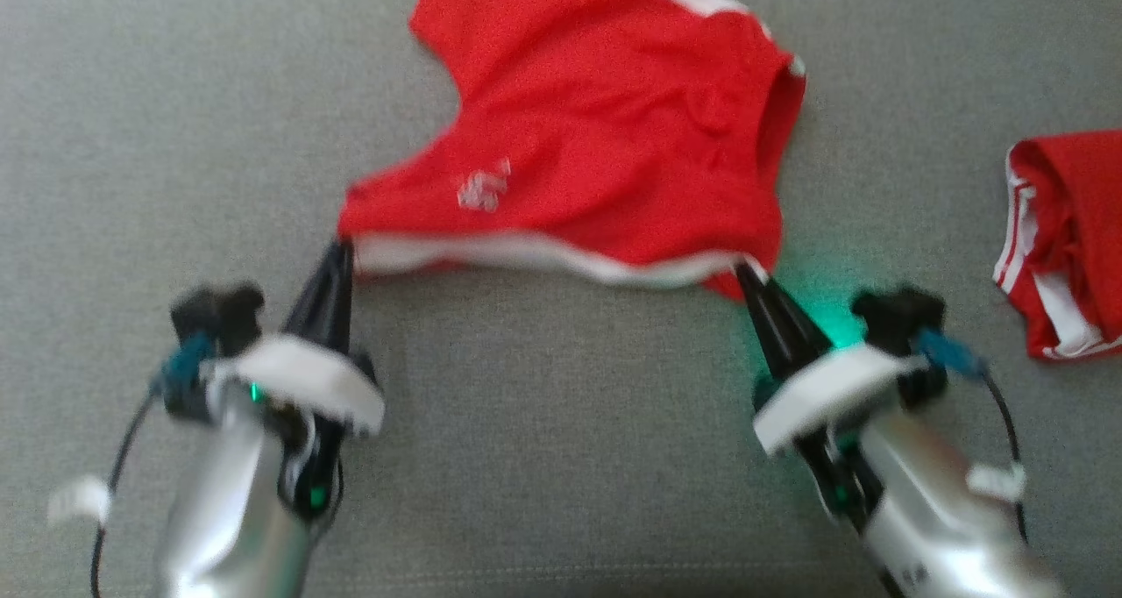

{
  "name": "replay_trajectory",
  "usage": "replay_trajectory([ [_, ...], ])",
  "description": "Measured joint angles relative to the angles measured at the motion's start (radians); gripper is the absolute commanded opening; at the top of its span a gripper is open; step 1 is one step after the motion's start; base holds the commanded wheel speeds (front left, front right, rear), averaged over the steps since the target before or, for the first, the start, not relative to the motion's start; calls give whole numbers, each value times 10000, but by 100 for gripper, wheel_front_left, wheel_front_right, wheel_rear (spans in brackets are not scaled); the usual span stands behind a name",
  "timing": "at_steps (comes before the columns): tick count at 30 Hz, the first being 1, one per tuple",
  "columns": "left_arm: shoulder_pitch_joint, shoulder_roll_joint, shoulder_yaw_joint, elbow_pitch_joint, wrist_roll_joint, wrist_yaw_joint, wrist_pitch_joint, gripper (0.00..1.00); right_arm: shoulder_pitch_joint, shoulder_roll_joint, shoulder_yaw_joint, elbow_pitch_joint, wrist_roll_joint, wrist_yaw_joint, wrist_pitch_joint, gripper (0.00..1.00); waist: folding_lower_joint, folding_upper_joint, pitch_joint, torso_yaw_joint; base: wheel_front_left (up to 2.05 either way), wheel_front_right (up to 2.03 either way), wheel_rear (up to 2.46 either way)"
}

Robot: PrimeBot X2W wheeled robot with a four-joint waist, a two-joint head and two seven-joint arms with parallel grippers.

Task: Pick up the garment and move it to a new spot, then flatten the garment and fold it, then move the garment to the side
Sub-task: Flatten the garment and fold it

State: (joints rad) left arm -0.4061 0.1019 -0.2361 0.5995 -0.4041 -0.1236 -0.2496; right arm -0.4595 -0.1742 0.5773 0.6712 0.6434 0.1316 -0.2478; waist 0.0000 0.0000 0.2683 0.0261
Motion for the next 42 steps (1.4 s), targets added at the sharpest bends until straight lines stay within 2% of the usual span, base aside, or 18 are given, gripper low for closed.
replay_trajectory([
  [7,2549,244,144,-1733,330,115,2,0,2541,-364,-853,-1695,-479,0,59,0,0,0,-788,115,0,0,0],
  [12,3923,311,228,-2999,261,460,115,0,4335,-364,-1684,-3133,-1035,0,859,0,-1,0,-1292,149,0,0,0],
  [19,5491,479,257,-4903,75,1005,874,0,6415,-42,-2704,-5231,-1779,0,2184,0,0,0,-1647,111,0,0,0],
  [24,5994,546,261,-5791,35,1243,1369,0,7175,267,-3076,-6358,-2111,0,2918,0,-1,0,-1718,64,0,0,0],
  [31,5452,748,267,-5937,-69,1225,1896,0,7135,688,-3434,-6999,-1918,0,3492,0,-1,0,-1579,-59,0,0,0],
  [35,3977,790,238,-5446,-284,953,2324,0,6610,836,-3547,-7018,-1356,-2,3666,0,-1,0,-1305,-138,0,0,0],
  [42,963,790,174,-3777,-752,495,3271,0,4508,993,-3735,-6510,-876,0,3887,0,0,0,-555,-453,0,0,0],
])
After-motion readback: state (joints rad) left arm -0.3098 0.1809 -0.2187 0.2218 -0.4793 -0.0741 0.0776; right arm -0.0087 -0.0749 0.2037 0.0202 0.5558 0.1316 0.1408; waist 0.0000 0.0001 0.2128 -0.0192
